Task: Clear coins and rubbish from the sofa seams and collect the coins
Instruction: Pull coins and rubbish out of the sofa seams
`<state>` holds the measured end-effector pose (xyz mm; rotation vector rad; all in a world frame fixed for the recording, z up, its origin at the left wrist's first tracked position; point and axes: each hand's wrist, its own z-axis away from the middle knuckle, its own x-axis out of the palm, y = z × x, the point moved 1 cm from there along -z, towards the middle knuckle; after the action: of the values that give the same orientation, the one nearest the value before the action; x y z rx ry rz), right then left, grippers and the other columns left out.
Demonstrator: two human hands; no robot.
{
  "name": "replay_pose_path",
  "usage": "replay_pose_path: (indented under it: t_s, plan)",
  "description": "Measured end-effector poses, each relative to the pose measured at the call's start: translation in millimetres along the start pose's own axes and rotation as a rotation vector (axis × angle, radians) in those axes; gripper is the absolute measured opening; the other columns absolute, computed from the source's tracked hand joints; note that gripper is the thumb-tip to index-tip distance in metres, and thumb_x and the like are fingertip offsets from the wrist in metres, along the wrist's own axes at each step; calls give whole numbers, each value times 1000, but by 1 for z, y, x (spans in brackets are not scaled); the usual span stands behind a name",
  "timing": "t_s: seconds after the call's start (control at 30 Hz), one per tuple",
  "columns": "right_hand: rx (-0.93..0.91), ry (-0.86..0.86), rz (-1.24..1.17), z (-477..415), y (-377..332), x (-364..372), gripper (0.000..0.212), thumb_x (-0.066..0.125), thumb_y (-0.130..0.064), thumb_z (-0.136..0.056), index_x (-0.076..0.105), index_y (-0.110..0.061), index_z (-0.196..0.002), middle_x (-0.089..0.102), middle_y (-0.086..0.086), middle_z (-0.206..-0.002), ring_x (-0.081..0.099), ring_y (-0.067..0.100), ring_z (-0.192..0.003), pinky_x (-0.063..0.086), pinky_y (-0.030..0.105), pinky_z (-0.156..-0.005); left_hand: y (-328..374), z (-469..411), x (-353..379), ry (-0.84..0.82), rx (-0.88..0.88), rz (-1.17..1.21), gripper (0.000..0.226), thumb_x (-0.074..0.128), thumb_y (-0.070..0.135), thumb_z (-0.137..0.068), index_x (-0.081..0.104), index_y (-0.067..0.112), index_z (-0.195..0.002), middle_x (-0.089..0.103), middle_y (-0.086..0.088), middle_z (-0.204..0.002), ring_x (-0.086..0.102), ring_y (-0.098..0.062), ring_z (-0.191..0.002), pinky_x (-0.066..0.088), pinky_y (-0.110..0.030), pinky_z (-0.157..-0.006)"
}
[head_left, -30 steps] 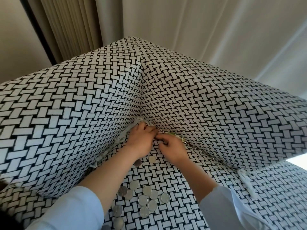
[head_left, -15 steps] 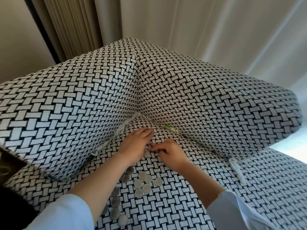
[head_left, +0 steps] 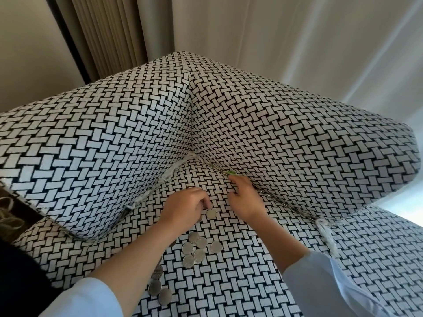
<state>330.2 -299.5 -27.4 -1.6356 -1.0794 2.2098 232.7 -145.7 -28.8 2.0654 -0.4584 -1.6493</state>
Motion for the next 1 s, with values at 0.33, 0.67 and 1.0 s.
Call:
replay_pose_path:
  t_s: [0.33, 0.67, 1.0]
  plan:
    - [68, -139, 116, -33, 4, 4, 65, 45, -29, -91, 27, -27, -153, 19, -7, -161, 34, 18, -140, 35, 36, -105, -5, -39, 30, -9, -49, -109, 52, 52, 12, -90, 45, 23, -141, 46, 5, -140, 36, -16, -131, 27, -34, -111]
    - [48, -44, 177, -30, 8, 13, 60, 46, -32, -91, 37, -19, -148, 29, -6, -154, 54, 21, -120, 45, 31, -87, -9, -68, 44, -141, 50, -218, 63, 41, 16, -95, 22, 34, -152, 24, 17, -157, 22, -15, -138, 15, -33, -110]
    - [68, -37, 161, -29, 7, 12, 61, 48, -34, -87, 32, -28, -146, 55, 0, -136, 60, 24, -108, 45, 32, -79, -12, -57, 41, -4, 80, -162, 52, 51, 13, -89, 50, 23, -140, 50, 2, -125, 40, -20, -120, 33, -36, -105]
